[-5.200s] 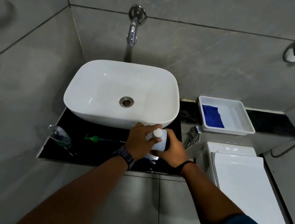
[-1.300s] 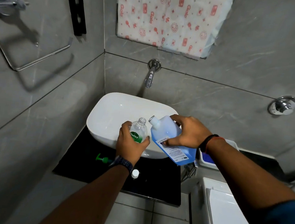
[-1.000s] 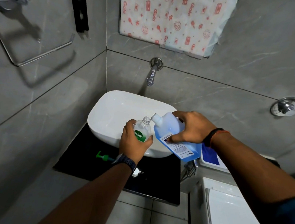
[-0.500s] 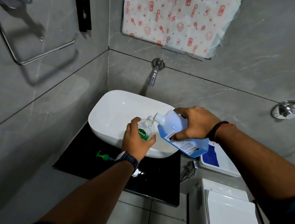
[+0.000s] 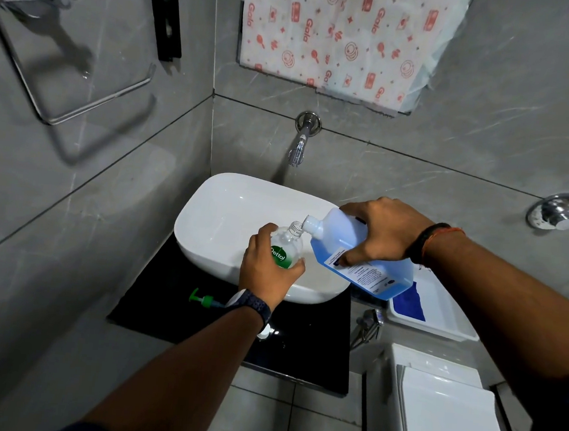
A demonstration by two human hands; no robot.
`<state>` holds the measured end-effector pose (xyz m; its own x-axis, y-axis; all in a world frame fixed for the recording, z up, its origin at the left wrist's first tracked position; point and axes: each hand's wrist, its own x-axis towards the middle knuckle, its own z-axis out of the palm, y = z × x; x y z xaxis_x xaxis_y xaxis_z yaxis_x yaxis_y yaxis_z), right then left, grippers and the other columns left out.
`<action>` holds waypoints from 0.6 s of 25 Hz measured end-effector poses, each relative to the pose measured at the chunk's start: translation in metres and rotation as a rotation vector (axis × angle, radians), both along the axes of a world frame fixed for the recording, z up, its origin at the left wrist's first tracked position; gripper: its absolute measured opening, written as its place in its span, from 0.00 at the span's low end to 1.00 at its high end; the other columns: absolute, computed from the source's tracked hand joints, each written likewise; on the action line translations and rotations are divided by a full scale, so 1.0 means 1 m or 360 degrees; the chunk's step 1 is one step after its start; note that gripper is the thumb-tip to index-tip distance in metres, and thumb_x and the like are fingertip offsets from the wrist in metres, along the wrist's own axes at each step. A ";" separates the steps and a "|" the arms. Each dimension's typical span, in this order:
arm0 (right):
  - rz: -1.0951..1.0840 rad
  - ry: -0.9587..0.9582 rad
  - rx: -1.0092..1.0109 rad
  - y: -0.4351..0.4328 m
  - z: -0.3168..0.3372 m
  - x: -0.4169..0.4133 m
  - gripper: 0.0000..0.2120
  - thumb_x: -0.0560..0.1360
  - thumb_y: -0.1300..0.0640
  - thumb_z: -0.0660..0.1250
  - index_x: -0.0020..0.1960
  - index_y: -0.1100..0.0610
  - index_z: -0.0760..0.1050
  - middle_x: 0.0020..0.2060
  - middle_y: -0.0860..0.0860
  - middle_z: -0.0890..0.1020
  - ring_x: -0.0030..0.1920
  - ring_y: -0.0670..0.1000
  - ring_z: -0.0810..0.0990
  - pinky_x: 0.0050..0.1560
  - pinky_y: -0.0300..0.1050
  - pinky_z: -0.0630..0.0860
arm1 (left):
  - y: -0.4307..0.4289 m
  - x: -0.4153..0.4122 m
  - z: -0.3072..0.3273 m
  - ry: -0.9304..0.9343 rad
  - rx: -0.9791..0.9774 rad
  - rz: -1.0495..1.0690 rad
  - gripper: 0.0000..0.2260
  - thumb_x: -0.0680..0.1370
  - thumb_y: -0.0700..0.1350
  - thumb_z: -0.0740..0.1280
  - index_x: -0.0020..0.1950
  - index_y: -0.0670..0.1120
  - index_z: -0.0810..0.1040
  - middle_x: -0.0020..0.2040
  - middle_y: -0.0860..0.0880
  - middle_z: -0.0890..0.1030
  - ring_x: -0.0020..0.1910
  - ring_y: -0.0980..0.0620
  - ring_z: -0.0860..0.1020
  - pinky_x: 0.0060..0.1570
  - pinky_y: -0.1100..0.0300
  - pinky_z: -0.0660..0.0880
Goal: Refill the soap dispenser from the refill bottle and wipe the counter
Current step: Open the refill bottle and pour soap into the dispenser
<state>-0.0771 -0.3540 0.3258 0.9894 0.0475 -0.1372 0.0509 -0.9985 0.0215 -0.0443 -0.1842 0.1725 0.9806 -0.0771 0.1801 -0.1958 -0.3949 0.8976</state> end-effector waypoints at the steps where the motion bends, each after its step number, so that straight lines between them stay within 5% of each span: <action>1: 0.0002 0.0002 -0.0007 0.000 0.001 0.000 0.39 0.55 0.28 0.69 0.62 0.46 0.73 0.45 0.48 0.83 0.41 0.54 0.79 0.42 0.46 0.76 | 0.001 0.000 0.000 0.0002 -0.0001 0.0000 0.32 0.63 0.50 0.76 0.63 0.52 0.67 0.58 0.49 0.75 0.56 0.45 0.76 0.53 0.51 0.76; 15: 0.0015 -0.0009 -0.0073 0.001 0.010 0.002 0.45 0.52 0.25 0.65 0.64 0.45 0.71 0.46 0.49 0.84 0.42 0.53 0.79 0.41 0.46 0.76 | 0.001 0.002 0.004 -0.0014 -0.0008 -0.0008 0.32 0.63 0.50 0.76 0.63 0.52 0.67 0.58 0.48 0.75 0.55 0.45 0.76 0.51 0.51 0.76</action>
<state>-0.0747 -0.3526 0.3361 0.9897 0.0505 -0.1338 0.0600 -0.9959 0.0678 -0.0427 -0.1835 0.1763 0.9785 -0.0812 0.1894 -0.2060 -0.3893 0.8978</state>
